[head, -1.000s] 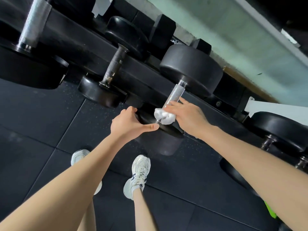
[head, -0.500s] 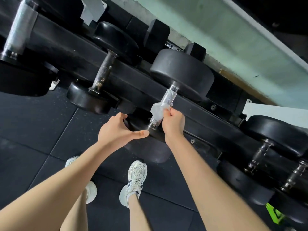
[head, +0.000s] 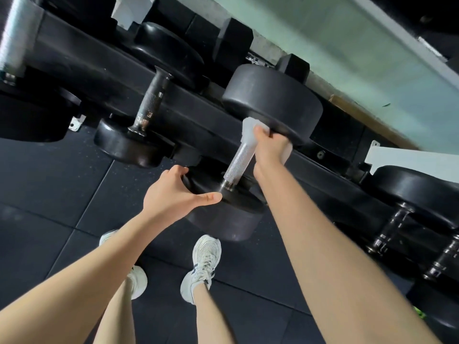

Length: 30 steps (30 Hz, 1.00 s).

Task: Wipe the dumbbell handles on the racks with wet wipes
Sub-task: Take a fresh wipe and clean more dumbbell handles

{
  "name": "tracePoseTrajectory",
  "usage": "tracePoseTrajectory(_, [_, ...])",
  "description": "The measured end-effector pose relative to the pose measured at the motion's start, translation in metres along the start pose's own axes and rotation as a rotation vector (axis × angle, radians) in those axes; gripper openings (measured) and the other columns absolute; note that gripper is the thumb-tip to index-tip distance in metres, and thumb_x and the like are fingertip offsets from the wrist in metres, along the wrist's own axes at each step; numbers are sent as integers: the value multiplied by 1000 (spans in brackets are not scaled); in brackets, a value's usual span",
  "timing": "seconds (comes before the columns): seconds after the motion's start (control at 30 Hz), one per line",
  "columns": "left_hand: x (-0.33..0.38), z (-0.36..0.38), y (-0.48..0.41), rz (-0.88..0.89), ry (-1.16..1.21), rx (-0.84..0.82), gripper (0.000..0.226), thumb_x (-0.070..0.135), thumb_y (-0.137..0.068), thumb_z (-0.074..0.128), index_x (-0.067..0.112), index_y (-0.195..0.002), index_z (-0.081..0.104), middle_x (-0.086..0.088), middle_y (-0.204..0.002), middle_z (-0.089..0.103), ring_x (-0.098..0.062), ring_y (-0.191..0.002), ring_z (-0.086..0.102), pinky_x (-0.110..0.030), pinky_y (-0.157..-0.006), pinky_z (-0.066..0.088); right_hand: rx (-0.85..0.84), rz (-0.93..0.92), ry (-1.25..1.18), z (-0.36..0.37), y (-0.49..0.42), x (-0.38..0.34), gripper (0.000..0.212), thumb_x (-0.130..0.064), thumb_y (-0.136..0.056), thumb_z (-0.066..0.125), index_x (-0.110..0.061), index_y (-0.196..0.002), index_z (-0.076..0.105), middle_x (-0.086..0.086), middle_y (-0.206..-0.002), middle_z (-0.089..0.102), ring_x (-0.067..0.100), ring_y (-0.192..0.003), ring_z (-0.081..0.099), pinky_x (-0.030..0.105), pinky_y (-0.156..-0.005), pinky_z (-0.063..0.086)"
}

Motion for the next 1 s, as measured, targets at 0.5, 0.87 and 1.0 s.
tracePoseTrajectory(0.5, [2, -1, 1, -2, -11, -22, 101, 67, -56, 75, 20, -138, 39, 2, -134, 48, -19, -122, 48, -30, -91, 39, -88, 11, 21, -3, 5, 6, 17, -18, -85, 65, -10, -71, 59, -2, -72, 57, 11, -67, 53, 26, -63, 43])
tracePoseTrajectory(0.87, [5, -4, 1, 5, -29, -40, 103, 68, -56, 74, 18, -138, 38, 0, -135, 47, -21, -123, 47, -31, -93, 38, -207, -447, 773, -54, 39, 23, 31, -31, -86, 61, -20, -59, 50, -8, -64, 52, 16, -65, 49, 26, -49, 26])
tracePoseTrajectory(1.0, [1, -2, 1, -1, -11, -33, 105, 70, -54, 74, 19, -138, 39, 0, -135, 47, -22, -125, 46, -34, -97, 39, -47, -937, 882, -54, 46, -4, 11, -18, -80, 70, -9, -78, 63, 4, -94, 58, 24, -89, 54, 31, -68, 44])
Point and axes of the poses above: each hand's wrist, its own y-axis away from the middle knuckle, its own z-axis out of the palm, x = y × z, the point moved 4 cm from there along -y, towards the middle knuckle
